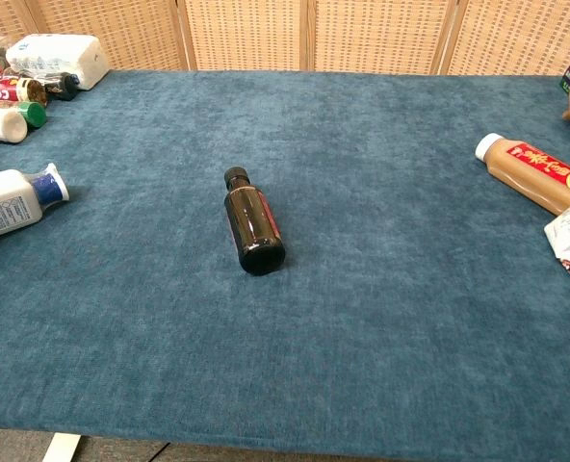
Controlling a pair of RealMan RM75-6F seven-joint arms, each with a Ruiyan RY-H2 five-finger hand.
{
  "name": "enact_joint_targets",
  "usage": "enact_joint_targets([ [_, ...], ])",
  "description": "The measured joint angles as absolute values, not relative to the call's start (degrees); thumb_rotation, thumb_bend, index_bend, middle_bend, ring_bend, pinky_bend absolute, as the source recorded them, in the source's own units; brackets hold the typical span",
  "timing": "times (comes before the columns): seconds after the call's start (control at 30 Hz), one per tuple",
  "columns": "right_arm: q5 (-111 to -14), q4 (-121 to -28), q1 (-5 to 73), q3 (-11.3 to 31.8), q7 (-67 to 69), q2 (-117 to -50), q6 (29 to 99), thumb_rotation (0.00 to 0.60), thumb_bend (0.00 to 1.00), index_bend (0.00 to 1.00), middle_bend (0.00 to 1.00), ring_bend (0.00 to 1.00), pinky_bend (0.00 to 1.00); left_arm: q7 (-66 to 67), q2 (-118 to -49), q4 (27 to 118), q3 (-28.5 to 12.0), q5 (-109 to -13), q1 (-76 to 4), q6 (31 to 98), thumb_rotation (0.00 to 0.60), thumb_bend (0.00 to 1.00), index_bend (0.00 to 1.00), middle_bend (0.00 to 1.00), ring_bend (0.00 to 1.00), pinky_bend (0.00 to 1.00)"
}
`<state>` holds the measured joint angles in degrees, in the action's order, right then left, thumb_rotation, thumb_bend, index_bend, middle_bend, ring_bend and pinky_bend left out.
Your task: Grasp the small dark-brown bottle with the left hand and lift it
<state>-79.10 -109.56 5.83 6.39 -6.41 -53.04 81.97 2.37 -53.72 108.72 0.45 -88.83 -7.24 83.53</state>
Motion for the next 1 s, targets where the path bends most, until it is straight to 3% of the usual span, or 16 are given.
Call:
enact_joint_targets([
  [0.5,-78.5,-111.2,5.9,6.6,-7.0,-52.5,82.3,0.468,0.0,0.0,0.04,0.0,0.0,3.4,-55.7,106.0,-0.3,-91.5,-11.5,78.0,0.6,0.27,0.05,0.0,0.0,0.0],
  [0.73,-77.8,-113.2,5.8,7.0,-8.2,-51.0,82.8,0.468,0.0,0.0,0.04,0.0,0.0,2.1,-57.3,102.8,-1.2,-91.9,-18.2,68.2,0.6,0.27,0.0,0.0,0.0,0.0],
  [1.0,-76.7,-115.1,4.0,7.3,-8.5,-47.9,85.9,0.466,0.0,0.0,0.04,0.0,0.0,-1.0,-65.2,95.7,-4.6,-91.4,-29.1,57.6,0.6,0.27,0.0,0.0,0.0,0.0],
])
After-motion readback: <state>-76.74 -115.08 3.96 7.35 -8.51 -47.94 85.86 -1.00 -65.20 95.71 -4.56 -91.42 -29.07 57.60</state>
